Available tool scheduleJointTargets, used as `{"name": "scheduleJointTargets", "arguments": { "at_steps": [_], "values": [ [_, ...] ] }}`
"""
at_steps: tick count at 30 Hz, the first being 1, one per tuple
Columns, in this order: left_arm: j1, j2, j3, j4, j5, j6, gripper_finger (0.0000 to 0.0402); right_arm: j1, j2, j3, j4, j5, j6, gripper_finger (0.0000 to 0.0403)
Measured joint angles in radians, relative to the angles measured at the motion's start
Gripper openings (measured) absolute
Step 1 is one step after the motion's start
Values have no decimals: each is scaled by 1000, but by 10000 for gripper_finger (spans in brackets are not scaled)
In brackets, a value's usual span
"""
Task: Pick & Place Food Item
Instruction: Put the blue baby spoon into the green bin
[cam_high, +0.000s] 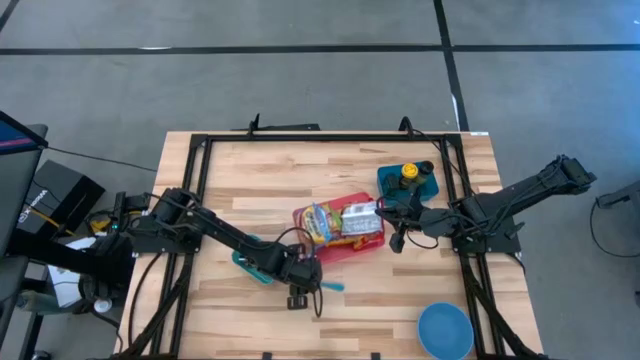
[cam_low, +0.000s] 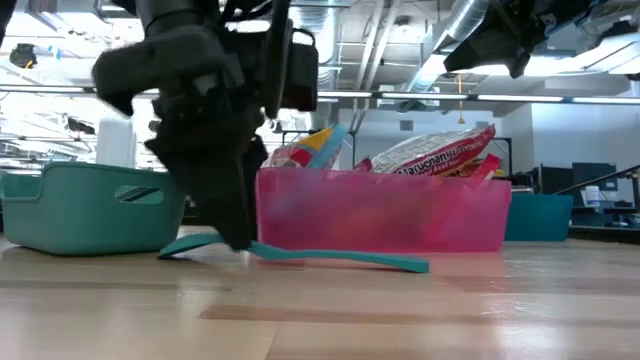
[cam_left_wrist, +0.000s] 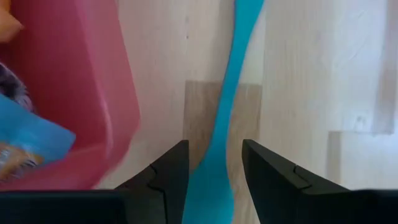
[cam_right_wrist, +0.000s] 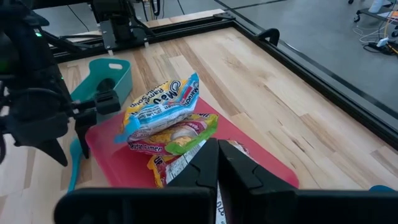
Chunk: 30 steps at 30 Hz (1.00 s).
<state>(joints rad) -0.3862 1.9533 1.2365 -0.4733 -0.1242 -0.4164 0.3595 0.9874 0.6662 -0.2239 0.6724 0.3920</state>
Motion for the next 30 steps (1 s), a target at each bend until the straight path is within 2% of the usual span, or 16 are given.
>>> {"name": "scheduleJointTargets", "arguments": {
  "at_steps": [5, 30],
  "values": [
    [0, 0, -38, 27, -2, -7, 144, 0, 0, 0, 0, 0, 0, 0],
    [-5, 5, -40, 50, -39, 19, 140, 0, 0, 0, 0, 0, 0, 0]
  ]
}}
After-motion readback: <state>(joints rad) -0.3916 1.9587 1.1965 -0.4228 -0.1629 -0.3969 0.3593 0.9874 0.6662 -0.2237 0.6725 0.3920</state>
